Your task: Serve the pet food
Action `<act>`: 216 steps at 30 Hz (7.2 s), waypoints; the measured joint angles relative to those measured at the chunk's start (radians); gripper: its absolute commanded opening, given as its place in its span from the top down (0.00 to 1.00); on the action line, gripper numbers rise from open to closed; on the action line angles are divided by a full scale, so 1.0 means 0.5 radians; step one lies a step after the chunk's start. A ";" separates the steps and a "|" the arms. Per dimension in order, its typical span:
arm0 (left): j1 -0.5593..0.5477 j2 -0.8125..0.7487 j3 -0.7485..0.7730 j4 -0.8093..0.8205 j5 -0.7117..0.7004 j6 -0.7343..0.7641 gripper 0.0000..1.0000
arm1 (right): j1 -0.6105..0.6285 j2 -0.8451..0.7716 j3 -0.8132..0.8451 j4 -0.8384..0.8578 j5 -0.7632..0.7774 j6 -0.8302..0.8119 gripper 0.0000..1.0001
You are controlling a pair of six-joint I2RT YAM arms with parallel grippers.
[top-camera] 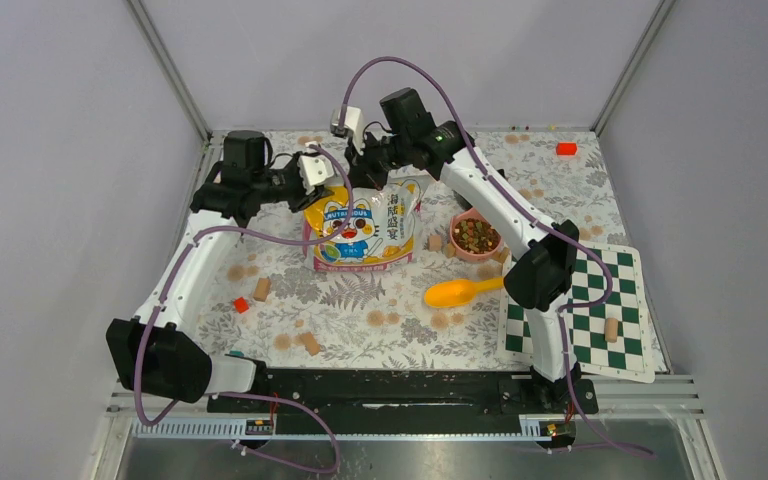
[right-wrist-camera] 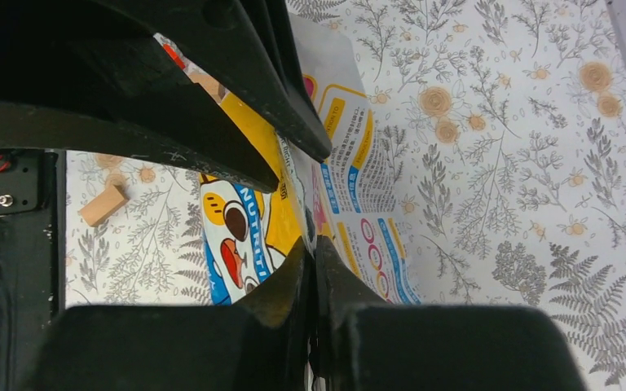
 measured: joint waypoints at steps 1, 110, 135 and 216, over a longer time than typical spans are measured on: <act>-0.003 0.004 0.002 0.002 0.002 0.000 0.66 | 0.000 0.001 0.002 -0.008 -0.005 -0.012 1.00; -0.328 0.140 0.069 0.137 -0.005 -0.217 0.65 | -0.307 -0.768 -0.890 0.072 0.385 -0.324 0.72; -0.567 0.410 0.237 0.383 -0.137 -0.269 1.00 | -0.273 -0.561 -0.732 -0.013 0.249 -0.268 1.00; 0.711 -0.753 -0.357 0.403 -0.764 -0.517 0.24 | -0.380 -1.239 -1.424 0.802 0.905 0.916 0.31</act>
